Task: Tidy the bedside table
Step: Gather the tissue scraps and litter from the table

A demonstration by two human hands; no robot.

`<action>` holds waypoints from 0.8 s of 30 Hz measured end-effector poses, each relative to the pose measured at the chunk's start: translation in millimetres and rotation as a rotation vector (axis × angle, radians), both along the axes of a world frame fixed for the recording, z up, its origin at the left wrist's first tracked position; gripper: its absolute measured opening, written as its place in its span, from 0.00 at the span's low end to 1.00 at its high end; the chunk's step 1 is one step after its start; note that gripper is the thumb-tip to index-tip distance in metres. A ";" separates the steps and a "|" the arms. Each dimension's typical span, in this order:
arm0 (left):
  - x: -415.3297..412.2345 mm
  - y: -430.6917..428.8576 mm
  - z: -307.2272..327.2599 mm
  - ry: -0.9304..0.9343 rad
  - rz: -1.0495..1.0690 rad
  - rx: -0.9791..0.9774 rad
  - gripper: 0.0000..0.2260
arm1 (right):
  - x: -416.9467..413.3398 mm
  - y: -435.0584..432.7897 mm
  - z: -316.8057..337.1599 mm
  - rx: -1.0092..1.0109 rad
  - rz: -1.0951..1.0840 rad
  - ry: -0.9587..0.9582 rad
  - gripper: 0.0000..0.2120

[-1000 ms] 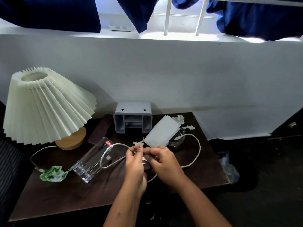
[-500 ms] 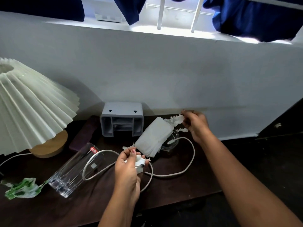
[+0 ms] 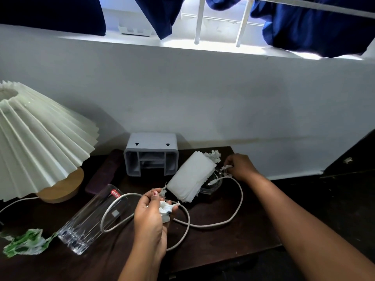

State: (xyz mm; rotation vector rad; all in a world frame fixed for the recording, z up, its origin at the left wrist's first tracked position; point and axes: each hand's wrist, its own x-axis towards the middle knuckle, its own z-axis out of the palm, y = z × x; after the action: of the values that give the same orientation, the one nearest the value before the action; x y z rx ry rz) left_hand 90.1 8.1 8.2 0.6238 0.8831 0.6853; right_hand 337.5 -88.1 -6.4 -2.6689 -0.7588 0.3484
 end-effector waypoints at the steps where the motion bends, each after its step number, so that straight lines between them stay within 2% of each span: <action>1: 0.2 0.5 -0.7 -0.001 0.001 -0.003 0.10 | 1.4 1.2 0.6 0.053 -0.013 -0.014 0.09; 4: 0.5 2.6 -3.3 0.000 0.001 -0.006 0.10 | 3.1 9.5 7.4 0.229 0.001 -0.030 0.17; 6: 0.7 3.3 -4.4 0.007 0.002 -0.008 0.10 | 6.1 18.3 7.2 0.174 0.105 -0.010 0.26; 7: 0.6 3.7 -4.6 0.009 0.003 -0.008 0.10 | 7.3 22.7 5.5 0.118 0.150 0.003 0.28; 11: -0.9 6.8 -5.5 0.025 0.009 -0.007 0.09 | 7.3 30.7 -4.1 -0.028 0.169 0.011 0.18; 15: -2.8 8.1 -5.1 0.043 0.007 -0.001 0.09 | 4.6 23.4 -7.5 0.000 0.033 -0.110 0.15; 17: -3.9 7.5 -3.0 0.049 -0.002 0.007 0.09 | 4.4 18.5 -4.3 0.074 -0.047 -0.133 0.13; 20: -5.8 7.9 -0.4 0.053 0.002 0.020 0.09 | -7.1 21.0 13.6 0.298 -0.142 -0.137 0.10; 22: -6.1 8.3 -0.1 0.072 0.005 0.033 0.09 | -28.3 30.1 28.7 0.411 -0.108 -0.048 0.08; 24: -6.2 7.5 -1.0 0.090 -0.014 0.039 0.09 | -58.6 40.8 43.9 0.446 0.044 0.105 0.06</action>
State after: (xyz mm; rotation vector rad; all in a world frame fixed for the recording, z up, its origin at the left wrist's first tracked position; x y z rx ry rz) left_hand 83.9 15.5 7.2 0.6991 0.9500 0.6674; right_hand 278.9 -47.3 37.5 -2.2030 -0.7614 0.2874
